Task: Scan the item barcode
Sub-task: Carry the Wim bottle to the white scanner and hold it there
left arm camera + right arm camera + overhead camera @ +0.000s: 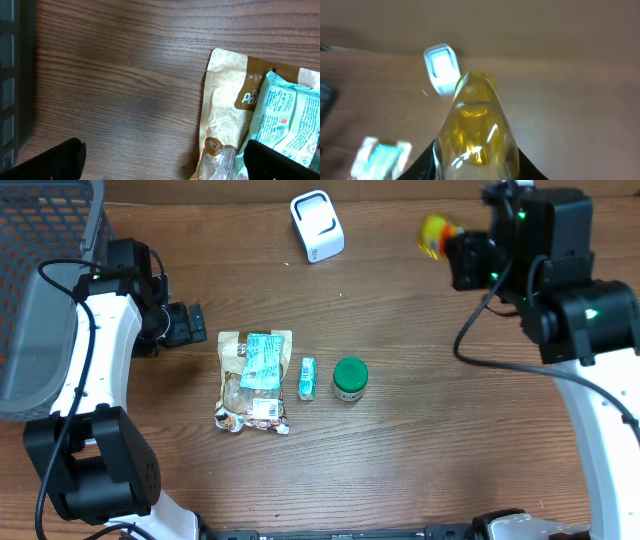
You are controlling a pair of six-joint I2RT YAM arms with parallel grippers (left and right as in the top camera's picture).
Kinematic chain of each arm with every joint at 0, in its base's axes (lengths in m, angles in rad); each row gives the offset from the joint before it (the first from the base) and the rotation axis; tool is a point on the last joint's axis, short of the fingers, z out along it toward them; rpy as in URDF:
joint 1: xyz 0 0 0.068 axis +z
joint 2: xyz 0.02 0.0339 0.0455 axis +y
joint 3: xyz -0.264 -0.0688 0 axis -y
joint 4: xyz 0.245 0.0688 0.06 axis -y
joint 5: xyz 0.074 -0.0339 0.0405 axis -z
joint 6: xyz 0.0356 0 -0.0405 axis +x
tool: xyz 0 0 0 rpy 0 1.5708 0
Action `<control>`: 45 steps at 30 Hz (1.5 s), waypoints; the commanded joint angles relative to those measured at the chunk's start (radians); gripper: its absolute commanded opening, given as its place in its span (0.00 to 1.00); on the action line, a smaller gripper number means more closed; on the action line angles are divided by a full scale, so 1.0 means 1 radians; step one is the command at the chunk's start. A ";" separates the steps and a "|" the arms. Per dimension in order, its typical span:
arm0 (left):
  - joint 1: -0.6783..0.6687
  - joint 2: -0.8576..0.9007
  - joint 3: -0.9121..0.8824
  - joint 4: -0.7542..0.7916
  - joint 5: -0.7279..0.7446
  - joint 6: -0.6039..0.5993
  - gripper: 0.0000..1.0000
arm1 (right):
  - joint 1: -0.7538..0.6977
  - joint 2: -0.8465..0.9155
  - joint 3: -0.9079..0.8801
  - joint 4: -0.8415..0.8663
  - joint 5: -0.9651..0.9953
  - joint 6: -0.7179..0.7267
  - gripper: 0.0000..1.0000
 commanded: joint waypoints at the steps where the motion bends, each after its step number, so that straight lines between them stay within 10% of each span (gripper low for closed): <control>1: 0.008 0.014 0.022 0.001 0.008 0.007 1.00 | 0.093 0.044 0.028 0.079 0.078 -0.154 0.03; 15: 0.008 0.014 0.022 0.001 0.008 0.007 1.00 | 0.301 0.369 0.027 0.402 0.465 -0.561 0.04; 45: 0.008 0.014 0.022 0.001 0.008 0.008 1.00 | 0.303 0.652 0.027 0.834 0.480 -0.800 0.04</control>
